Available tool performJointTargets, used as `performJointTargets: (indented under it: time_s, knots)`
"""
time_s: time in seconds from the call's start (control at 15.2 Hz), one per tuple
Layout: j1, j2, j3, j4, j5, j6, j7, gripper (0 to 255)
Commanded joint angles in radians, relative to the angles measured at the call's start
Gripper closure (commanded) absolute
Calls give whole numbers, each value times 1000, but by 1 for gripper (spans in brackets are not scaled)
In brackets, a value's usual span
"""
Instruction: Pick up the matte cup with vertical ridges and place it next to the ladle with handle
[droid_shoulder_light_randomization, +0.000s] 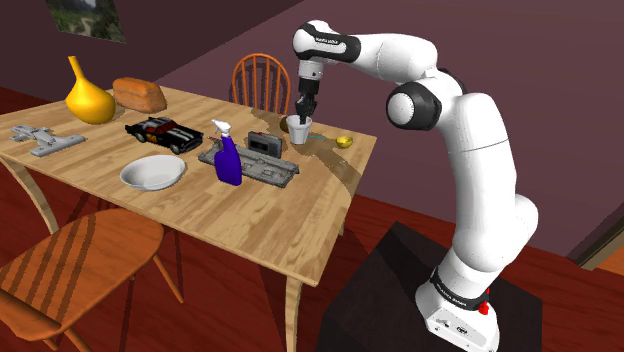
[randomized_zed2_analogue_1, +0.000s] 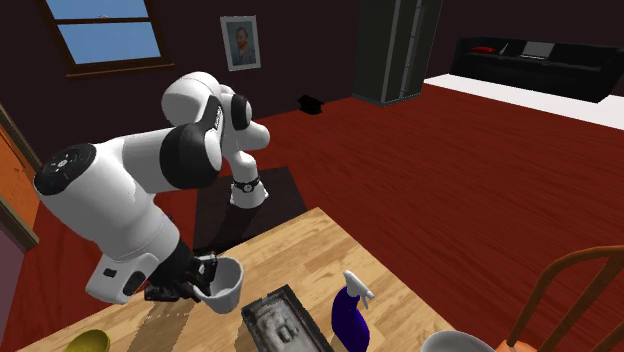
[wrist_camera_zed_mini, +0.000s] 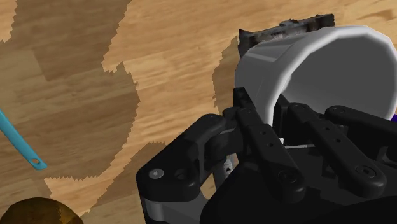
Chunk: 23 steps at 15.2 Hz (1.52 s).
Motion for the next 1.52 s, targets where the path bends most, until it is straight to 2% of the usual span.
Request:
performJointTargets:
  time_s: [0.0, 0.79, 1.32, 1.45]
  knots:
    - [3, -11, -1, -45, 0, 34, -6, 255]
    - [11, -17, -2, -216, 3, 197, -33, 255]
    - [15, 2, -1, -291, 7, 289, -49, 255]
    - [15, 2, -1, -291, 8, 289, -50, 255]
